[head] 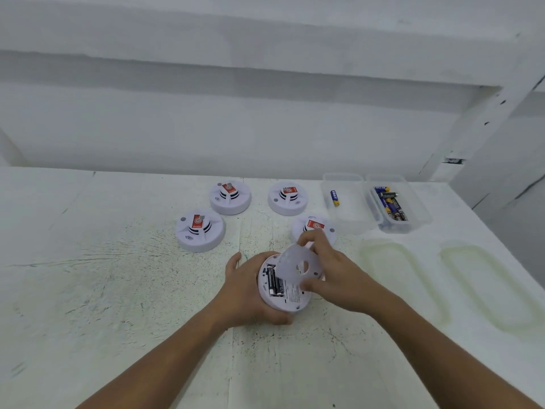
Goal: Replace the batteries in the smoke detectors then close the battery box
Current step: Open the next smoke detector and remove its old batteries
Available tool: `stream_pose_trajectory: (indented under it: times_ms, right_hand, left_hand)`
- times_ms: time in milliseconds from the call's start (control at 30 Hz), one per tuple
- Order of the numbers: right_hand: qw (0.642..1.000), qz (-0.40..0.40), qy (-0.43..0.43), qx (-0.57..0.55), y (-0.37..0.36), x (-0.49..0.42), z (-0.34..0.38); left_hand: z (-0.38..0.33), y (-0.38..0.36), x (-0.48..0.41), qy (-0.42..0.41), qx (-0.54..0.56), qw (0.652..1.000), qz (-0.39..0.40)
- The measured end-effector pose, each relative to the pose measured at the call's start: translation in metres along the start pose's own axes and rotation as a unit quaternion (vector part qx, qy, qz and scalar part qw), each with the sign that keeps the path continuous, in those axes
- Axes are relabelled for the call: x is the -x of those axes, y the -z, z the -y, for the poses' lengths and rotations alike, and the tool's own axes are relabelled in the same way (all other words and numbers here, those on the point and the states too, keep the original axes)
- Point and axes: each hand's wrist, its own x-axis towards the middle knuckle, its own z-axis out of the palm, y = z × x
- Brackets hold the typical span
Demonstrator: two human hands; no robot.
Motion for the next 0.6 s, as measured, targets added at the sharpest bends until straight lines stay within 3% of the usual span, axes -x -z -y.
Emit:
stream_pose_trajectory:
  times_ms: [133, 267, 400, 500, 600]
  right_hand:
    - [0.988, -0.116, -0.083, -0.058, -0.010, 0.018, -0.013]
    - [0.971, -0.140, -0.170, 0.096, -0.037, 0.032, -0.028]
    - [0.942, -0.188, -0.170, 0.218, -0.057, 0.036, -0.033]
    - [0.896, -0.232, -0.158, 0.345, -0.063, 0.036, -0.037]
    - [0.868, -0.246, -0.175, 0.394, -0.059, 0.034, -0.041]
  left_hand:
    - [0.004, 0.001, 0.006, 0.003, 0.017, 1.000, -0.009]
    - [0.005, 0.000, 0.009, -0.001, -0.003, 1.000, -0.027]
    - [0.004, -0.002, 0.010, -0.011, 0.001, 0.999, -0.039]
    - [0.005, -0.003, 0.010, -0.013, -0.001, 0.999, -0.042]
    - [0.006, -0.004, 0.010, -0.007, 0.000, 0.999, -0.052]
